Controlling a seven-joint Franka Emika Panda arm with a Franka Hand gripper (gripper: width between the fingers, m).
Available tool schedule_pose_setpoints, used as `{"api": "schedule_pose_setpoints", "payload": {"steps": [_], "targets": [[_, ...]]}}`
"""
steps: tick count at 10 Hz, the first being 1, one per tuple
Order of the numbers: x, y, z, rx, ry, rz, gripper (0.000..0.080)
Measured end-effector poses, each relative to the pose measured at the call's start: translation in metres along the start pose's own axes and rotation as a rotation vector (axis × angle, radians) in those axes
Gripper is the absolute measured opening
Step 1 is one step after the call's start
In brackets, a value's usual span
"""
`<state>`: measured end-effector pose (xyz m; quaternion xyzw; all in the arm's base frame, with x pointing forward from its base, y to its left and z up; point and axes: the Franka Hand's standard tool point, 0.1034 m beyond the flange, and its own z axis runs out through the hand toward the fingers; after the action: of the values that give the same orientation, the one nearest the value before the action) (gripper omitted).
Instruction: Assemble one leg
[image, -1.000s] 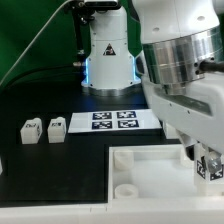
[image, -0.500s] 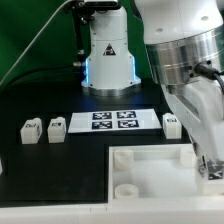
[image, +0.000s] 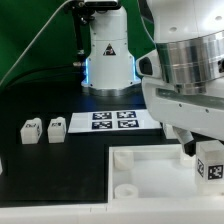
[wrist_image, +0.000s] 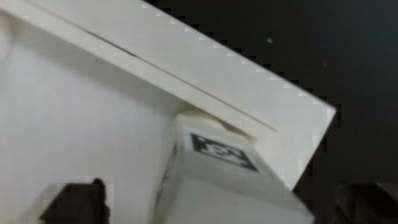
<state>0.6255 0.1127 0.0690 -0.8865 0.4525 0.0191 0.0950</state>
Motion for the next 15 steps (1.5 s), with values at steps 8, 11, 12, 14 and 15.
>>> {"api": "schedule_pose_setpoints", "payload": {"steps": [8,11,12,14,15], "targets": [[-0.0062,-0.0006,0.0028,-0.046,0.027,-0.852,0.0528],[-0.0053,0.0006,0.0033,-0.044,0.028,-0.704,0.0297],[-0.0049,0.0007,0.0032,-0.039,0.03,-0.572,0.0297],[-0.0033,-0.0009,0.0028,-0.034,0.033,-0.323,0.0297],[-0.0035,-0.0018,0.0025,-0.035,0.038,-0.107,0.0297]]}}
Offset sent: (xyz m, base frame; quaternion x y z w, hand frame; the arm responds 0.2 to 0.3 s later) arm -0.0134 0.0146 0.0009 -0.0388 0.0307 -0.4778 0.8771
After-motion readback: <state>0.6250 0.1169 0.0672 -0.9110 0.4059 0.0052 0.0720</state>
